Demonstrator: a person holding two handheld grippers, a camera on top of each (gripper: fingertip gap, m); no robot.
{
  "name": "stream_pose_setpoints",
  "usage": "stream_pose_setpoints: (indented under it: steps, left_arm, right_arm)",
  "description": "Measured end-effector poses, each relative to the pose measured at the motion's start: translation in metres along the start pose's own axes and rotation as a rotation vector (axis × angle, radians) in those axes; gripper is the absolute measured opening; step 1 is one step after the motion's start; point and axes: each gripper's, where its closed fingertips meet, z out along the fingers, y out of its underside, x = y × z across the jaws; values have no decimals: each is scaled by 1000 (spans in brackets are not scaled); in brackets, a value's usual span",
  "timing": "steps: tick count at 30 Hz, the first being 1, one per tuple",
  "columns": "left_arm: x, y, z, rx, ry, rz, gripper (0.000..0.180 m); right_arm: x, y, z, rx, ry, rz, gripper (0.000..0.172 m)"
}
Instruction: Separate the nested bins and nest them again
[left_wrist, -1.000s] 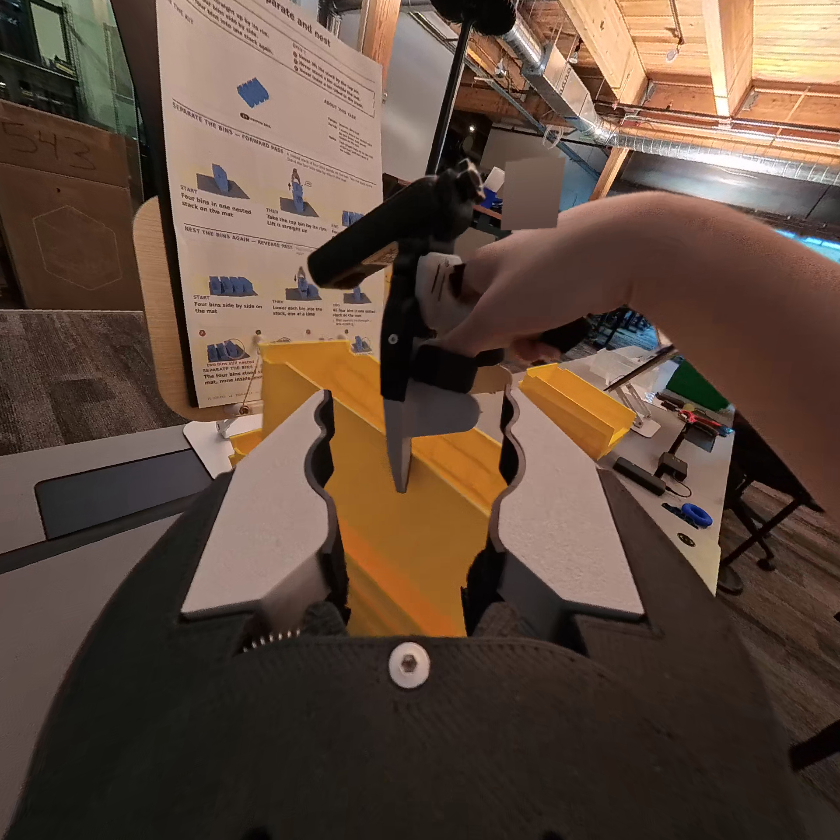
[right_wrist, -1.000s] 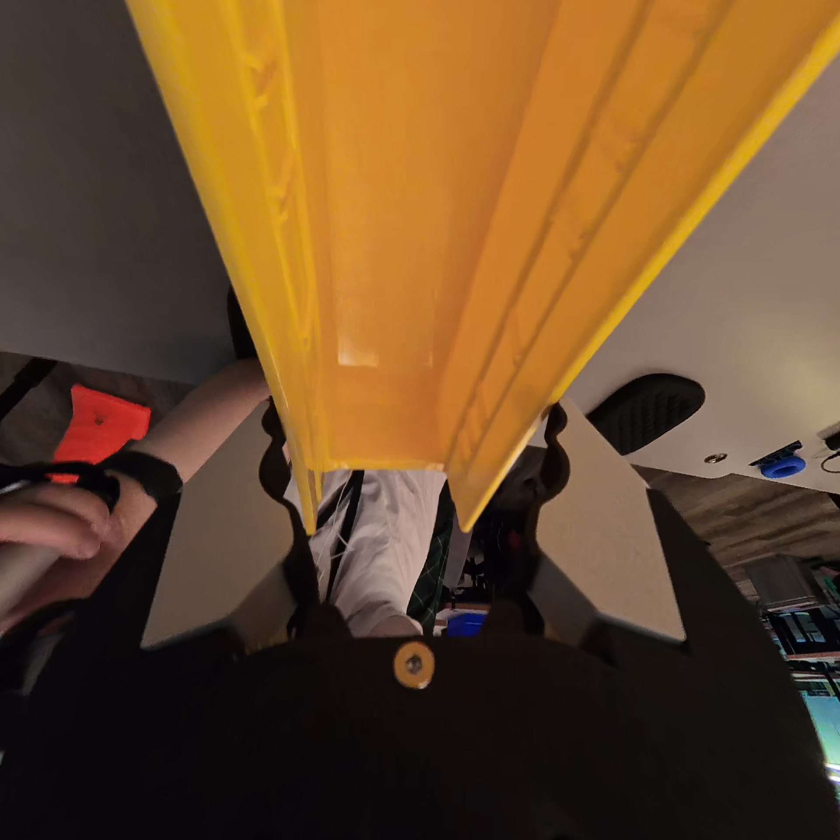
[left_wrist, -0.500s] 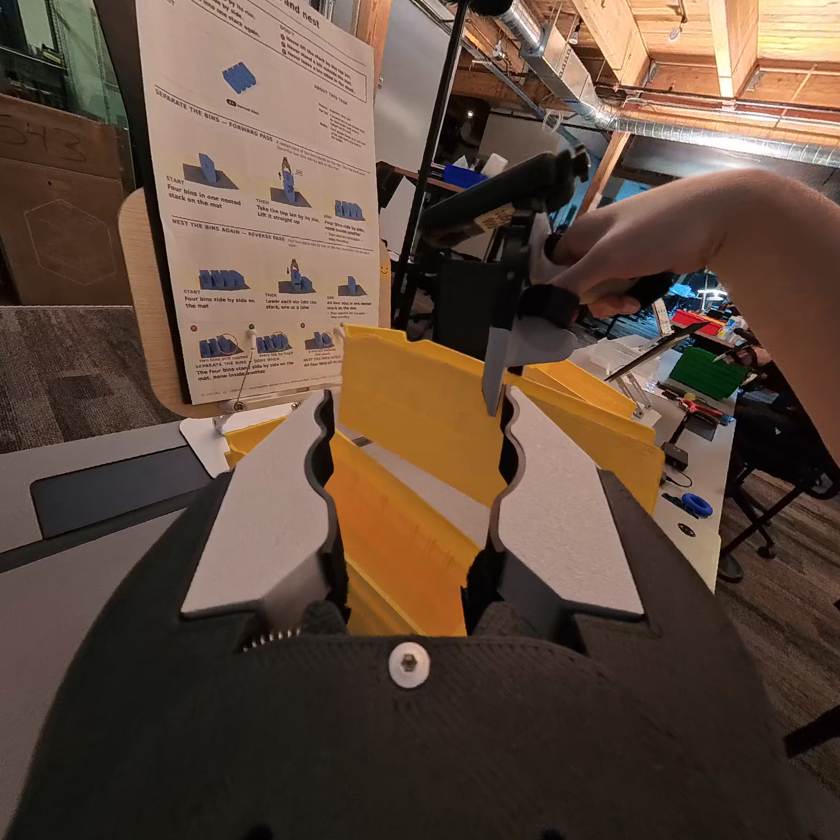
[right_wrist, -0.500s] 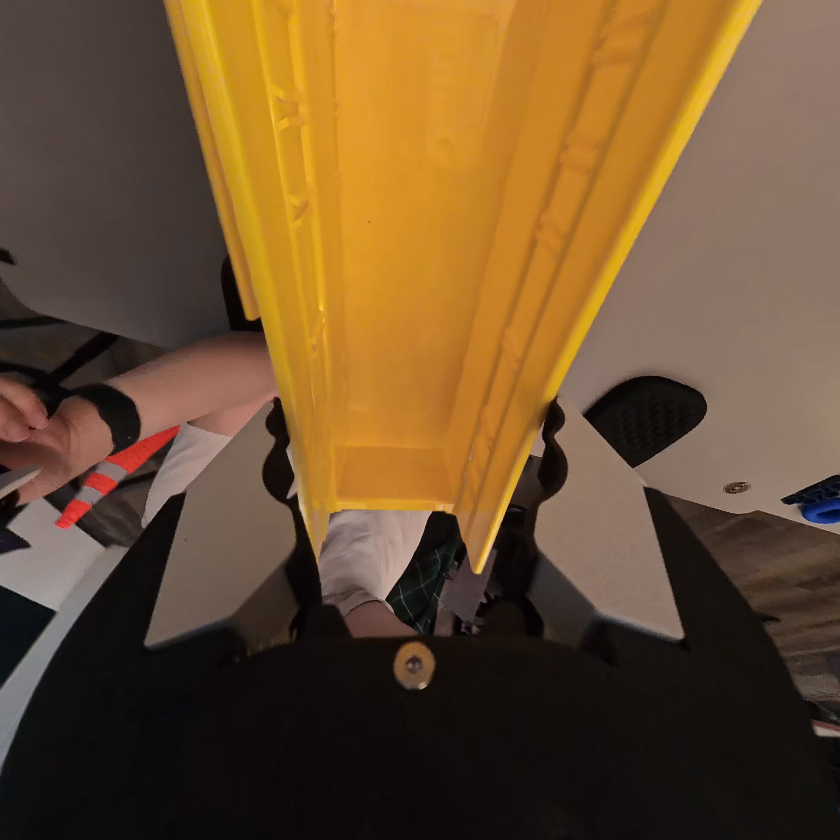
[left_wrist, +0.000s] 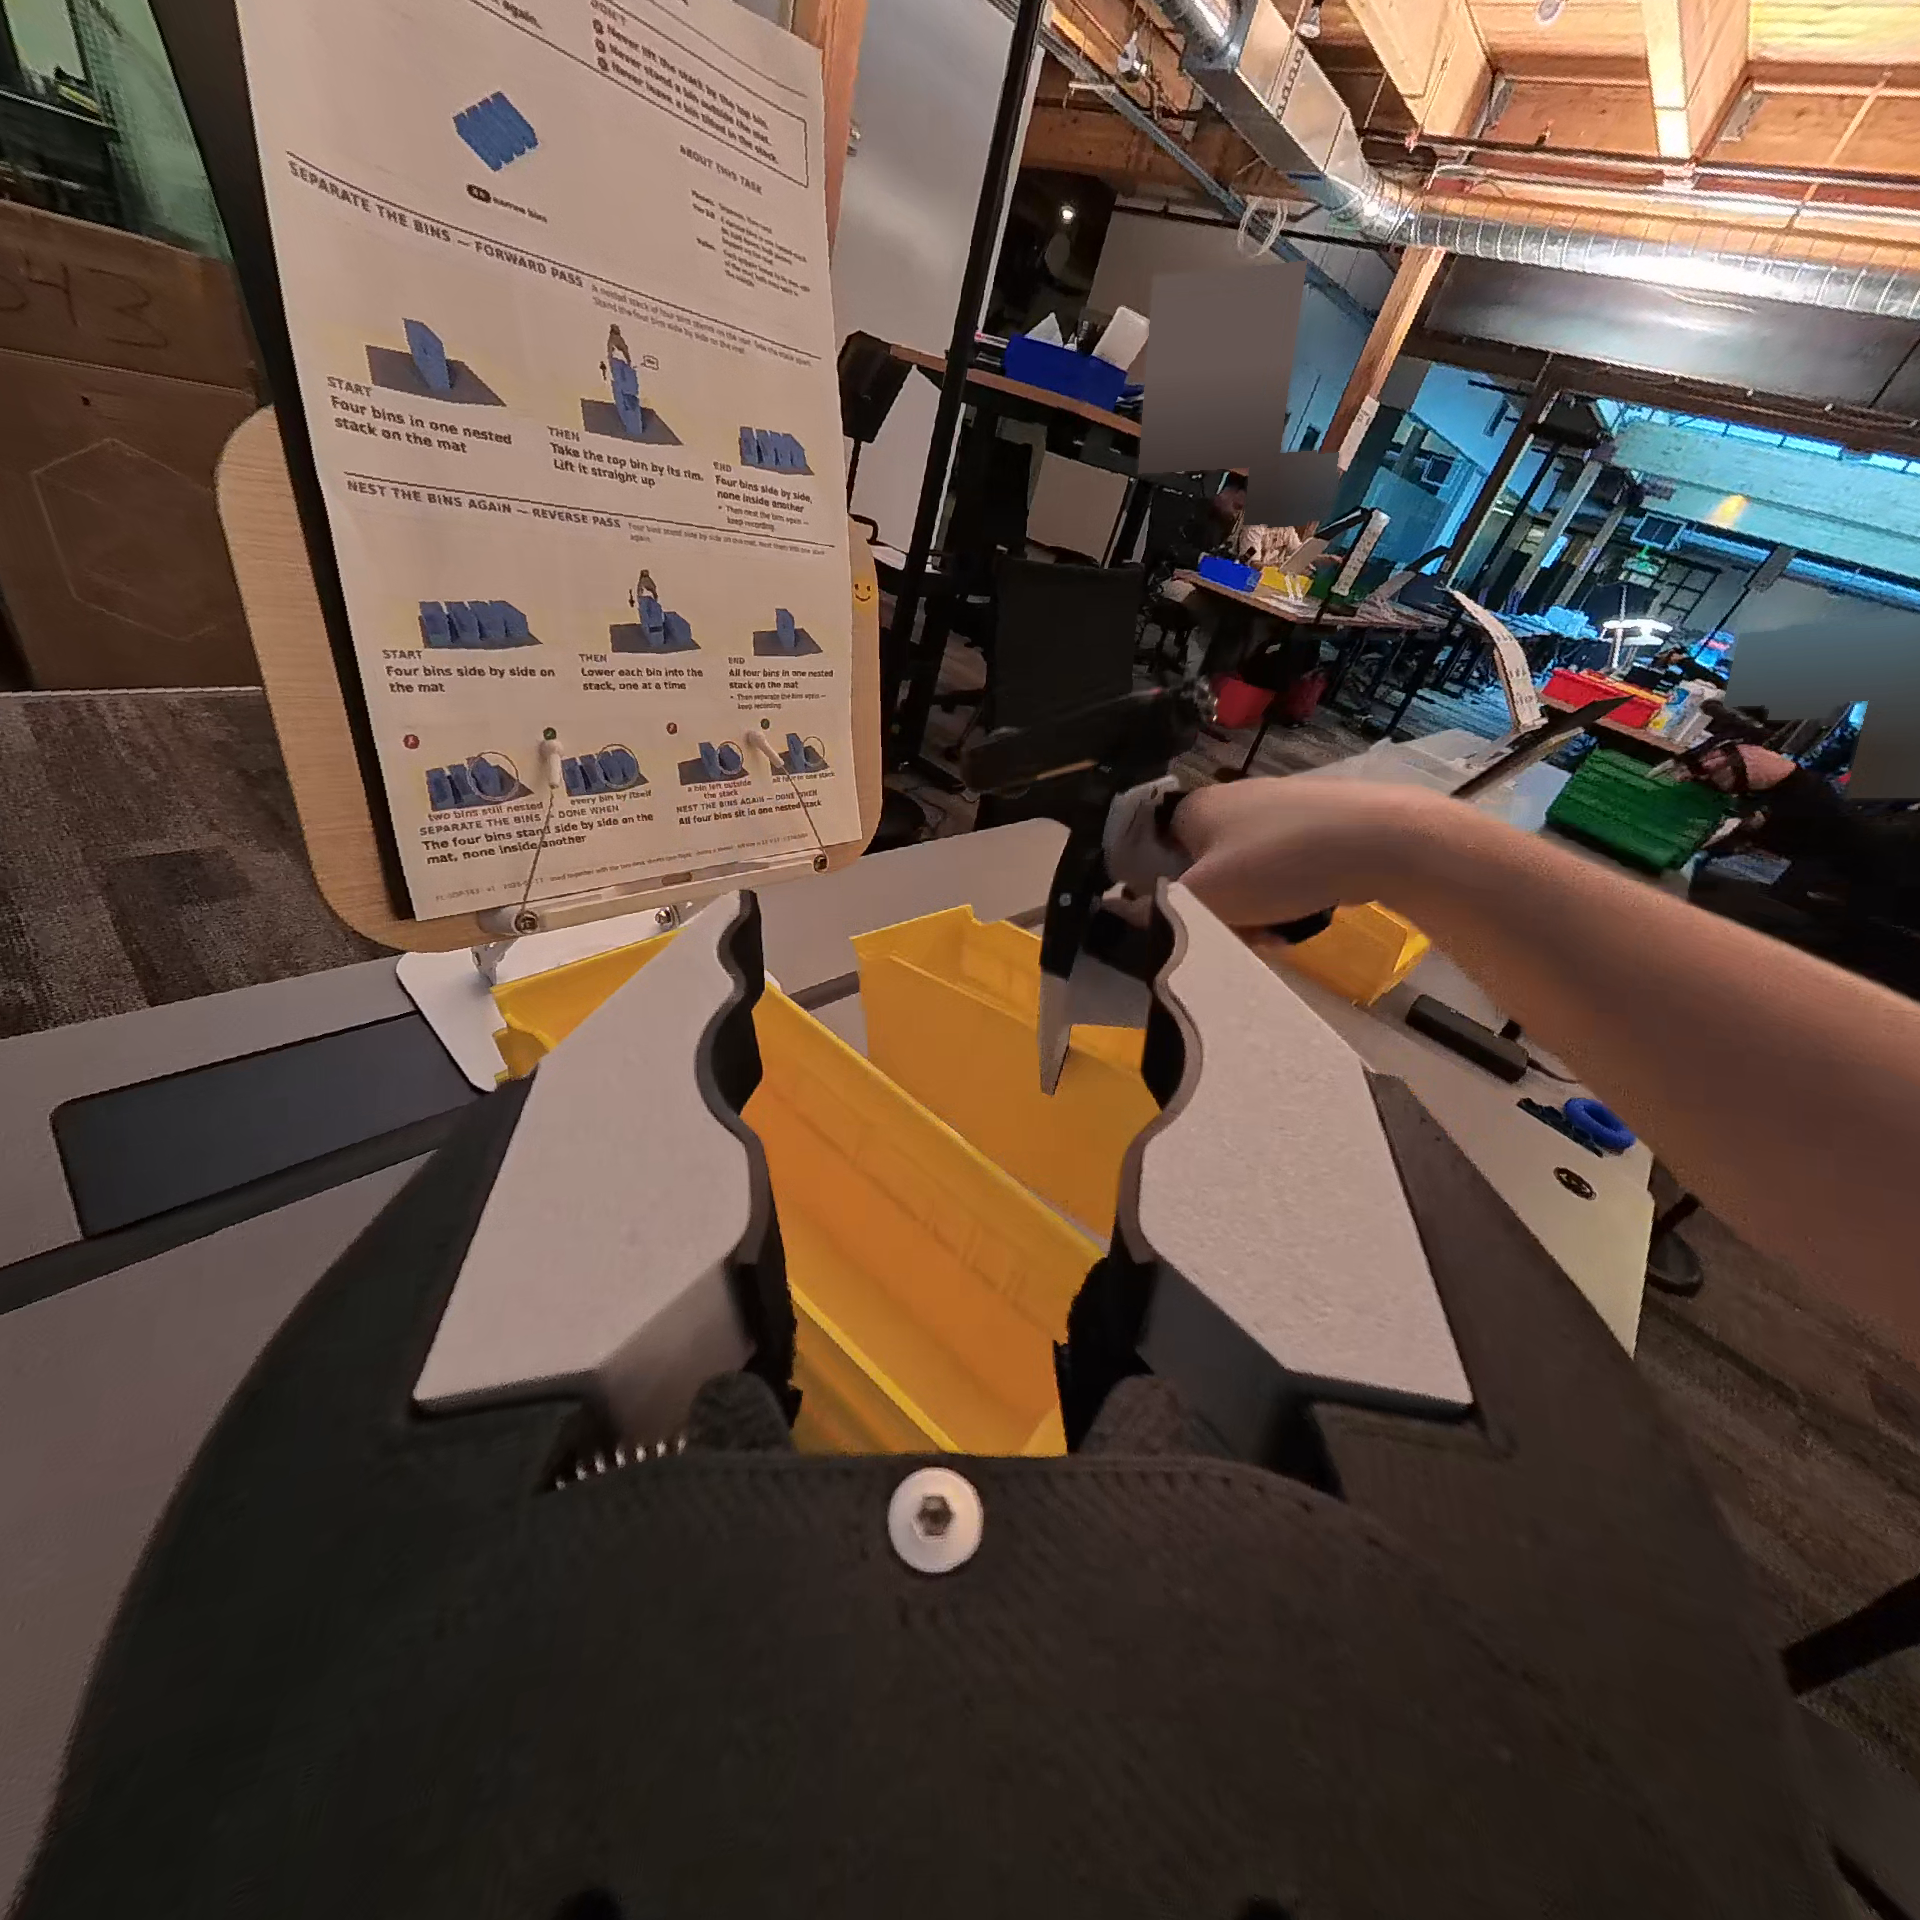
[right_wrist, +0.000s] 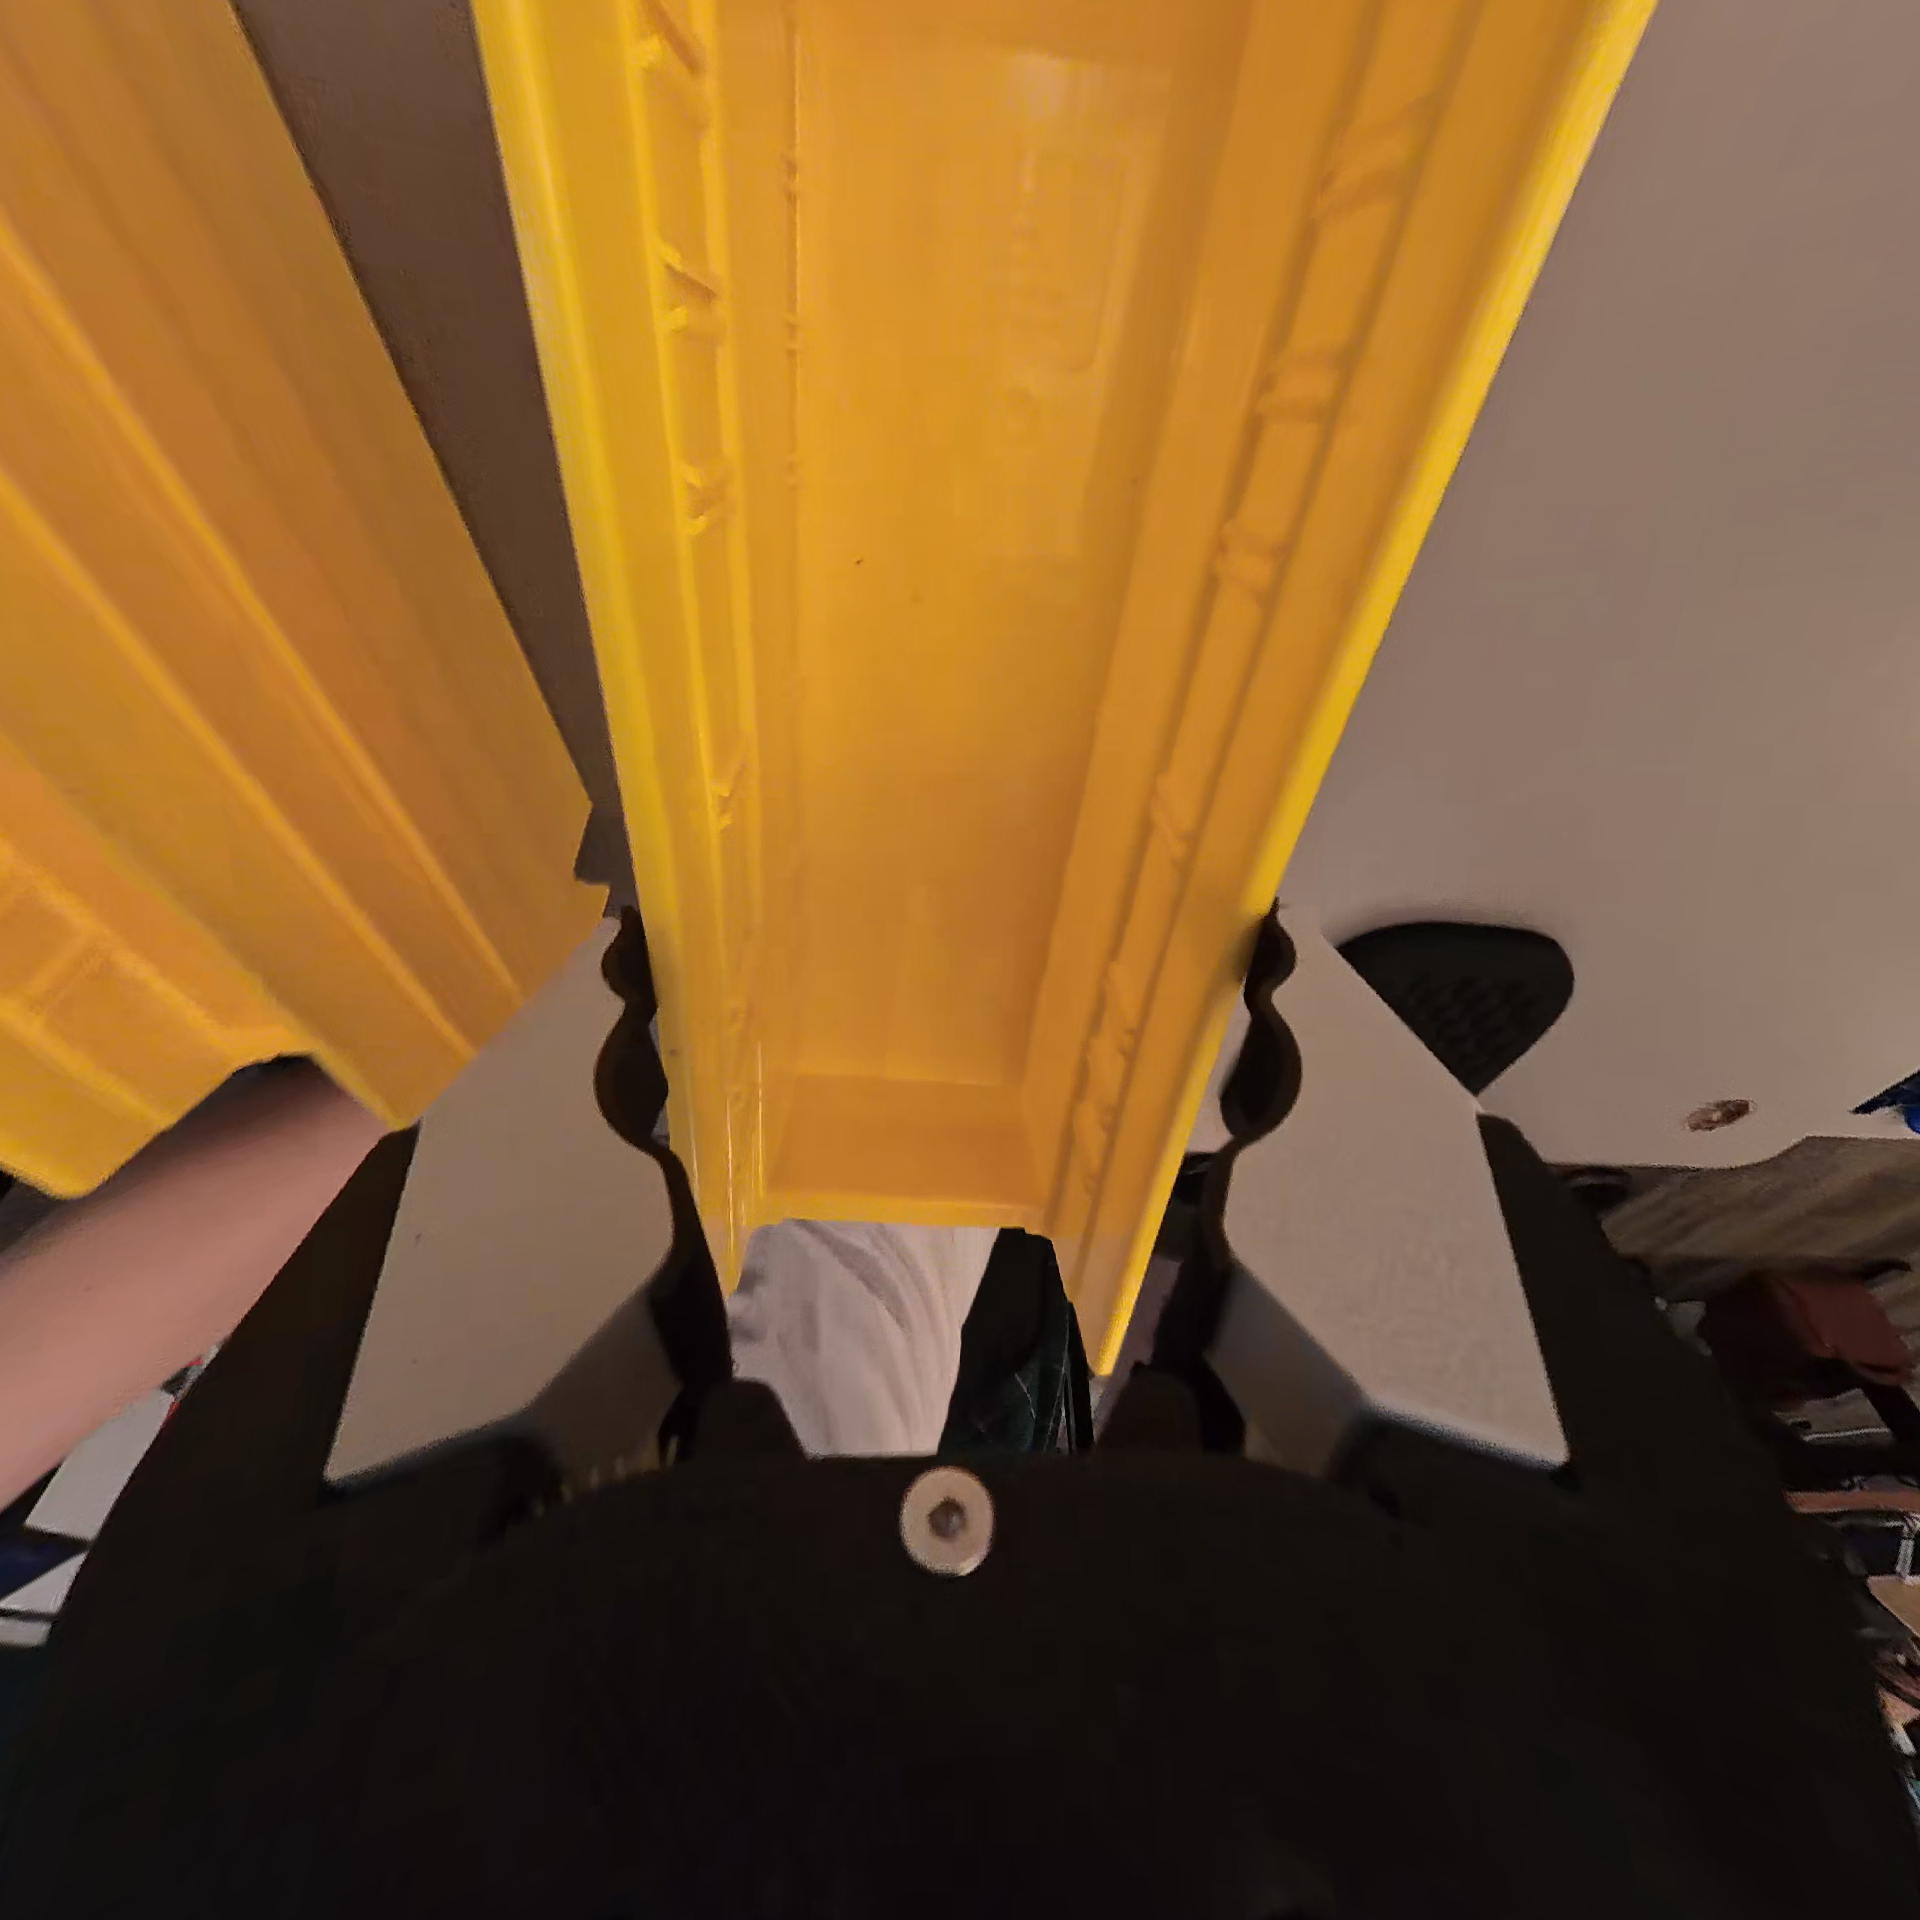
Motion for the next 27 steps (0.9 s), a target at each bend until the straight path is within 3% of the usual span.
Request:
stream_pose_setpoints:
  steps: [6, 20, 23, 27]
  left_arm:
    - [-1, 0, 1, 1, -4, -1, 73]
    - [0, 2, 2, -9, -1, -1, 73]
    - [3, 1, 2, -6, 20, -8, 74]
    - [3, 1, 1, -7, 14, 1, 74]
  right_arm:
    - [-4, -12, 30, -2, 26, -13, 115]
    - [-14, -18, 58, -70, 43, -4, 123]
    - [-15, -21, 53, -46, 58, -15, 122]
    - [-24, -25, 21, 46, 51, -41, 119]
